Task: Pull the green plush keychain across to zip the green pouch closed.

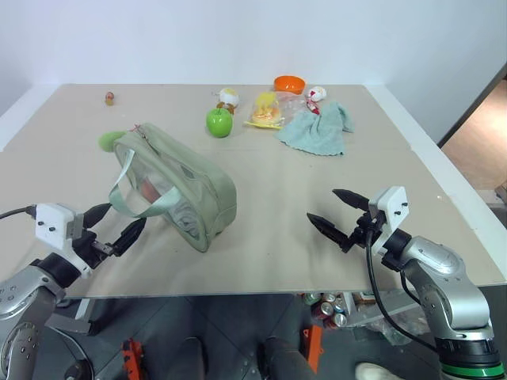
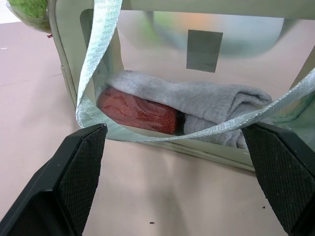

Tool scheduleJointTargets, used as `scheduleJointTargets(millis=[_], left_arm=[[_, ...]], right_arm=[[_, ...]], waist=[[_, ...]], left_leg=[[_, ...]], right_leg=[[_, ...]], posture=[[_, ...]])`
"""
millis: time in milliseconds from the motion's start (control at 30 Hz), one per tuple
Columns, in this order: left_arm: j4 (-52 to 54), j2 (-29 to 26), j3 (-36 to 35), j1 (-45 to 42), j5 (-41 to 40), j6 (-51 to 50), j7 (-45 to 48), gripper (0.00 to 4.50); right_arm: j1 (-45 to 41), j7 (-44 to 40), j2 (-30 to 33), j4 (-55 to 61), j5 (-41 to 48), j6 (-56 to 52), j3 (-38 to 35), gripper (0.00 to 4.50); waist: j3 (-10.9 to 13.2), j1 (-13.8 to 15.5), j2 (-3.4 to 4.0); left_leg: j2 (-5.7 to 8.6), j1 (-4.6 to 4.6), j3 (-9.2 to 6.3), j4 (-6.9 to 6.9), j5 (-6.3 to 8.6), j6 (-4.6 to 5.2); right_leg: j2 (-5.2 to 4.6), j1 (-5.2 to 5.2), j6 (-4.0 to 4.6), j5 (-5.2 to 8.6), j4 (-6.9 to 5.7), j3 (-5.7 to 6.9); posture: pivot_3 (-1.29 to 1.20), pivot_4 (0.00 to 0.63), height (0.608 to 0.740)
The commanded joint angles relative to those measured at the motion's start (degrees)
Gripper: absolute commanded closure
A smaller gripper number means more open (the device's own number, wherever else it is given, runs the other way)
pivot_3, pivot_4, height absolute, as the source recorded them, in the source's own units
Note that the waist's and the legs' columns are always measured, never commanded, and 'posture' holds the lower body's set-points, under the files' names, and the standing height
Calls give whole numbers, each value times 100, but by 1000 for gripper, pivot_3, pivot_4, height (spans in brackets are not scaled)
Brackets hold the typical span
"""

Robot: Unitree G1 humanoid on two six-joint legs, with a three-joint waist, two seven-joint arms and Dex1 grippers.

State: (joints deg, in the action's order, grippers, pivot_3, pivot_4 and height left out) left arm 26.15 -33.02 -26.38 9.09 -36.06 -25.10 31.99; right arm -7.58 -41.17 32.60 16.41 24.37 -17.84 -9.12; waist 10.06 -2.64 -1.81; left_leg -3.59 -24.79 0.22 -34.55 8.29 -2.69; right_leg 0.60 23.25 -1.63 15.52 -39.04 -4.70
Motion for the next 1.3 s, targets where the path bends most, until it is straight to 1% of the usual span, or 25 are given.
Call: scheduleJointTargets(millis=[33,133,400,767,833,900,1033,1100,1167,1300], left_arm=[[49,-46,-182,38,-74,114,123,9],[82,117,-337,250,-369,104,228,9],[117,141,-498,435,-587,195,378,9],[295,-101,-530,377,-904,129,731,9],[482,-250,-471,360,-1115,-8,893,9],[663,-420,-394,377,-1277,-146,1049,9],[746,-598,-290,344,-1392,-265,1166,9],[762,-688,-237,277,-1455,-327,1262,9],[791,-792,-232,219,-1566,-399,1337,9],[870,-919,-271,169,-1708,-494,1385,9]], right_arm=[[-110,-32,87,42,38,51,-115,0],[-148,-56,123,4,17,71,-124,0],[-120,-96,168,-33,23,132,-123,0],[-259,-191,151,-114,18,293,-124,0],[-660,-325,180,100,329,-24,5,0],[-1310,-363,30,390,785,-606,305,0],[-2196,-358,-371,499,1048,-1194,973,0],[-2695,-330,-755,233,953,-1313,1405,0],[-3124,-499,-1050,-206,739,-1252,1793,0],[-3539,-784,-1281,-978,519,-1080,2015,0]], waist=[[0,0,0],[0,-8,0],[1,-6,-3],[2,-6,-3],[4,-11,-3],[9,-42,-5],[8,-73,-7],[8,-70,-8],[9,-69,-7],[8,-27,-9]], left_leg=[[0,0,0,0,0,0],[-1,1,4,1,0,0],[-2,1,6,1,1,-1],[-3,1,7,1,1,-1],[-3,2,10,0,1,-1],[-8,4,16,0,1,-1],[-22,16,21,10,1,-1],[-23,13,10,16,1,-1],[-22,5,5,16,2,-3],[-16,-11,5,14,5,-7]], right_leg=[[0,0,0,0,0,0],[0,1,0,0,0,-3],[-1,2,2,1,0,-3],[0,3,3,1,0,-4],[-1,4,4,1,0,-6],[1,7,8,-3,0,-8],[12,6,20,-10,-1,-8],[16,7,24,-1,-1,-2],[16,12,22,3,-2,2],[8,17,12,8,0,5]], posture=[[0,150,740],[0,150,740],[0,150,740],[0,150,740],[0,150,740],[0,150,740],[0,150,740],[0,150,740],[0,150,740],[0,150,740]])
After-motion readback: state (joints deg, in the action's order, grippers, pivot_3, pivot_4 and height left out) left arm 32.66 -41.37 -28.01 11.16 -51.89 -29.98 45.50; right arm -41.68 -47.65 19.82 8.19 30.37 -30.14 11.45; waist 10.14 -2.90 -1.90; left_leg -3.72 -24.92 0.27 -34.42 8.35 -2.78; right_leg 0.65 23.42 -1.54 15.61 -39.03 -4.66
